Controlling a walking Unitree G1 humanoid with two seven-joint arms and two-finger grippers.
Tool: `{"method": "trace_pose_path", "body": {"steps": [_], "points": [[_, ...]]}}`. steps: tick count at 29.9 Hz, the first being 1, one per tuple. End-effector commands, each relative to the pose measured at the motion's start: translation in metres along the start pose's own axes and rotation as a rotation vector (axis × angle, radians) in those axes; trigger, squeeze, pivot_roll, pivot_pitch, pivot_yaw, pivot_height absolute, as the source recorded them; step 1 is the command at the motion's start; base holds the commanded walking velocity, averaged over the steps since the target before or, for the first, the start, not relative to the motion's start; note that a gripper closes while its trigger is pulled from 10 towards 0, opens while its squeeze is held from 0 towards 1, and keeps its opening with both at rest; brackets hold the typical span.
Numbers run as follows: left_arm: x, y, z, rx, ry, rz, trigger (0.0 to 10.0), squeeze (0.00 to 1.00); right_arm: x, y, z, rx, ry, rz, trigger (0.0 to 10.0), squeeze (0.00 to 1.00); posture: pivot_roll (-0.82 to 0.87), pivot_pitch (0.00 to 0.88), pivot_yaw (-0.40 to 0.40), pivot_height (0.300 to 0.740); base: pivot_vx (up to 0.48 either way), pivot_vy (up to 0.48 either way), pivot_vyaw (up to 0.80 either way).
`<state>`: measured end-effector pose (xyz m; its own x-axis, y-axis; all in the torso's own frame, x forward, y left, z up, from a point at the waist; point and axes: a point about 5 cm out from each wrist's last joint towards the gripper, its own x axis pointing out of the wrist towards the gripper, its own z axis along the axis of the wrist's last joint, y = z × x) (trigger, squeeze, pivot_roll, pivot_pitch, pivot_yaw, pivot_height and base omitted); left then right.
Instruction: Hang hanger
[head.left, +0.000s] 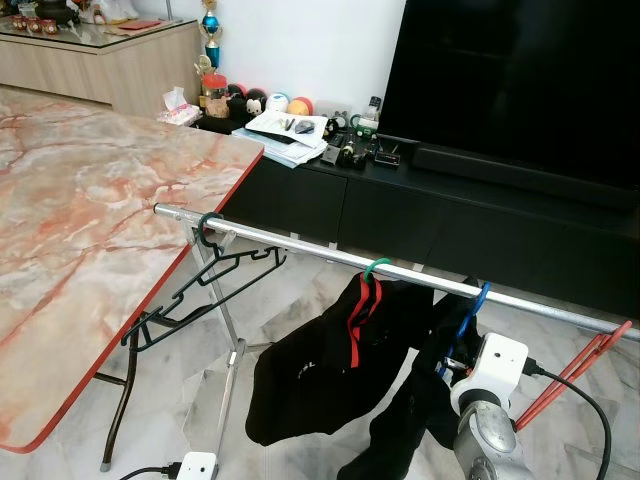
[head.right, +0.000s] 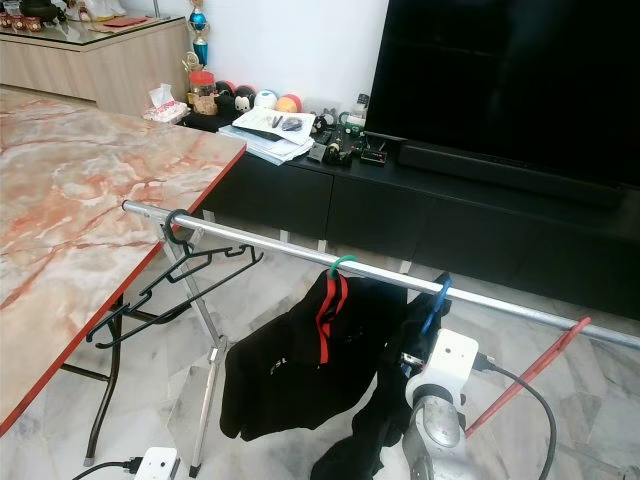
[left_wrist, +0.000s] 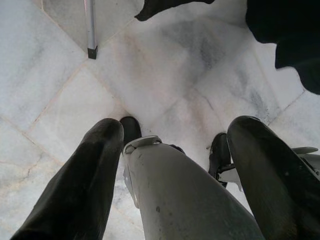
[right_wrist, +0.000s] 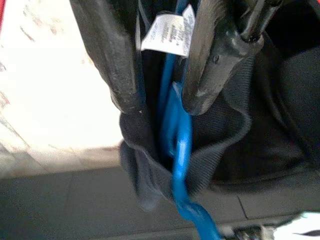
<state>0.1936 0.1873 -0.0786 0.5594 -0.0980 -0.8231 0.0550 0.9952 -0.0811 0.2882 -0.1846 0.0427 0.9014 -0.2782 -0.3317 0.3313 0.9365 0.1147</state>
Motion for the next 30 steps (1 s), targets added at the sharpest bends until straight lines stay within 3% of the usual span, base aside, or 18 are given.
{"method": "trace_pose_path", "body": {"steps": [1,19,30], "points": [[0.000,-0.001,-0.003,0.018,0.019,-0.005,10.0,0.00,0.003,-0.003,0.001,0.013,0.007,-0.020,10.0,0.00,0.12,0.000,-0.088,0.740,0.000,0.000,0.00],[0.000,-0.002,-0.003,0.014,0.020,-0.005,10.0,0.00,0.014,0.006,0.004,0.000,0.027,-0.007,10.0,0.00,0.12,0.000,-0.088,0.740,0.000,0.000,0.00],[0.001,-0.002,-0.002,0.012,0.018,-0.001,10.0,0.00,0.031,0.009,0.023,-0.023,0.003,-0.024,10.0,0.00,0.13,0.000,-0.087,0.740,0.000,0.000,0.00]]}}
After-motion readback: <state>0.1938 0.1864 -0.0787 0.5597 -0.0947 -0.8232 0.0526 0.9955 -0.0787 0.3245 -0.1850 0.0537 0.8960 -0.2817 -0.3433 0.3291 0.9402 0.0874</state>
